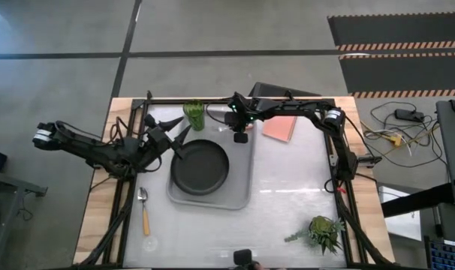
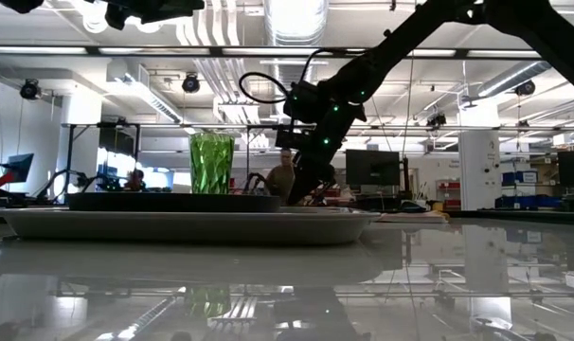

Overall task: Pick and place plate/cup/fork/spoon on tray
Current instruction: Put the yellow fork on the gray serving tray to the right of the black plate

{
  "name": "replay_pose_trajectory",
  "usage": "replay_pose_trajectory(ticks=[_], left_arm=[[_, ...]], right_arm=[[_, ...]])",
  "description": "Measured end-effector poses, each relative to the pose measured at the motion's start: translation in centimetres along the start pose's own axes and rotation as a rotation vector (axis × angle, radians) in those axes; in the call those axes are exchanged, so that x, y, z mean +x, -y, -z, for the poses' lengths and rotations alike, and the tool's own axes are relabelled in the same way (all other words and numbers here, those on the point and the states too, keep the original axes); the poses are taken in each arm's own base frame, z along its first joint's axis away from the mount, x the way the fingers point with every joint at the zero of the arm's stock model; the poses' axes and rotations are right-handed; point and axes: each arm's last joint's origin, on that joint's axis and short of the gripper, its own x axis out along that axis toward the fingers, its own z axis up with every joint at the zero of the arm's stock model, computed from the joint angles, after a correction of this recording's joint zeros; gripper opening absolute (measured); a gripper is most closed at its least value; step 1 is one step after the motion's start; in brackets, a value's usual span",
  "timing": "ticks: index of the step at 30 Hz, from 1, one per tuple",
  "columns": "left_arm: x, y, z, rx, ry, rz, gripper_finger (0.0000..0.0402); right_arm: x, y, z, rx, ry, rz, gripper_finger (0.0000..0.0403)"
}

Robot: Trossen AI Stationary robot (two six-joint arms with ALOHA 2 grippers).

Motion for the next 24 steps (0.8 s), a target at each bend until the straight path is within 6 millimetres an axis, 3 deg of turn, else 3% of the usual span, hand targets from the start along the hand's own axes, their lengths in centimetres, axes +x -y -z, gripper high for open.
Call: replay_pose_trajectory(ticks=[11,14,20,24], left_arm=[[-0.01,-0.03,-0.04,-0.001,0.002,-0.001,0.0160],[-0.01,-0.03,-0.04,-0.001,0.002,-0.001,0.0160],[-0.02,-0.03,-0.04,-0.001,0.002,0.000,0.0160],[-0.02,-0.03,-0.04,-0.001,0.002,0.000,0.0160]], right_arm=[[-0.27,0.16,-0.38,0.020,0.032,0.015,0.0108],[-0.29,0.06,-0.38,0.010,0.043,-0.013,0.0092],[0.09,-0.19,-0.20,0.007,0.083,-0.098,0.0020],[0.15,-0.13,-0.32,0.009,0.108,-0.094,0.0010]])
